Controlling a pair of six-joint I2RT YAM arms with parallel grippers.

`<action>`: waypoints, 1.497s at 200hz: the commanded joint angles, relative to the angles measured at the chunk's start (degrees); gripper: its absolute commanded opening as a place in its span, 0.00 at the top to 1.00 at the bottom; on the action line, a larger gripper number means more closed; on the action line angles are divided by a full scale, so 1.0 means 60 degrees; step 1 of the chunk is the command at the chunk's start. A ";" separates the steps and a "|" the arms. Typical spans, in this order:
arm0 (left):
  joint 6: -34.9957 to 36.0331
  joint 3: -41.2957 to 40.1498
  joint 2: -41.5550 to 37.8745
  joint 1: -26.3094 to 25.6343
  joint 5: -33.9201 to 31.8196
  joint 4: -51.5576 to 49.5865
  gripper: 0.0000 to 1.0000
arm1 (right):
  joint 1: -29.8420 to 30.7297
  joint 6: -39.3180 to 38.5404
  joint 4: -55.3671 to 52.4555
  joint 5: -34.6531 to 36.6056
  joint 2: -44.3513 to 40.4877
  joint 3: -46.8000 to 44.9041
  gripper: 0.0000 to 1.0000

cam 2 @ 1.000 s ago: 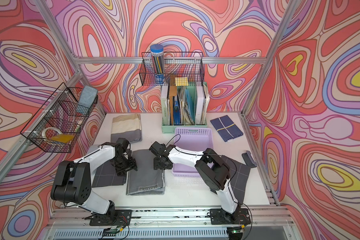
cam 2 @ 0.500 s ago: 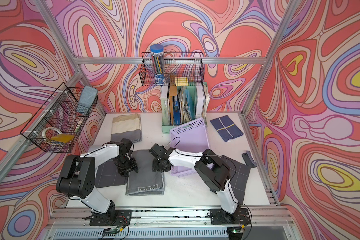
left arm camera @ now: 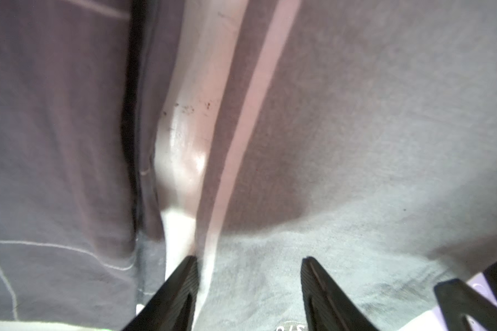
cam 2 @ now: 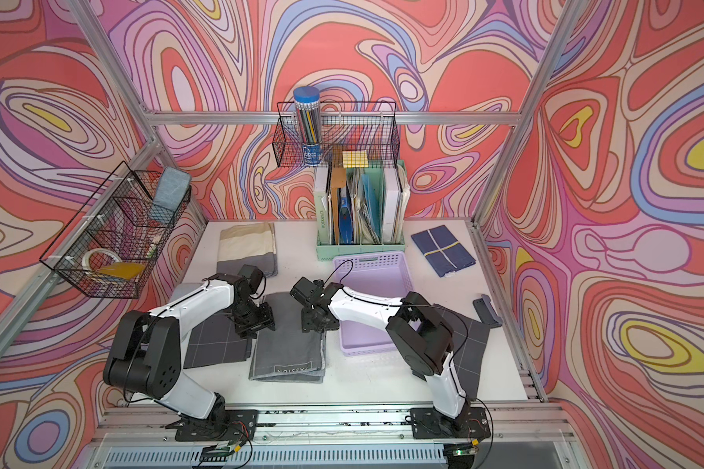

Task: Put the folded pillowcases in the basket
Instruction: Adjust the basket at the center of the board, then pick up the pillowcase at the center of the board.

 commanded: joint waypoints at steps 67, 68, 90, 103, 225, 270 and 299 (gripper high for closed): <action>0.0244 -0.0151 -0.0167 -0.0012 0.0315 0.0134 0.37 | -0.1357 -0.0716 0.0017 0.0639 0.0269 -0.0109 0.35; 0.0252 -0.0151 -0.0163 -0.0012 0.0312 0.0134 0.37 | -0.1350 -0.0738 0.0014 0.0629 0.0276 -0.0080 0.35; 0.0315 -0.0169 -0.0214 -0.0012 0.0200 0.0107 0.36 | -0.1124 -0.0855 0.0225 0.0072 0.0272 0.0088 0.35; 0.0304 -0.0219 -0.0281 -0.0012 0.0118 0.0061 0.35 | -0.0915 -0.0746 0.0230 -0.0201 0.0259 0.0095 0.34; 0.0404 -0.0424 -0.0547 -0.0012 0.0056 -0.0261 0.33 | -0.0298 0.0437 0.0228 -0.0390 -0.0837 -0.1110 0.31; 0.0301 -0.0749 -0.0292 -0.0012 0.0288 0.0024 0.33 | -0.0102 0.0588 0.0785 -0.1210 -0.0281 -0.1193 0.33; 0.0376 -0.0737 0.0141 -0.0012 0.0136 0.0032 0.32 | -0.0094 0.0590 0.0658 -0.1225 -0.0001 -0.1202 0.33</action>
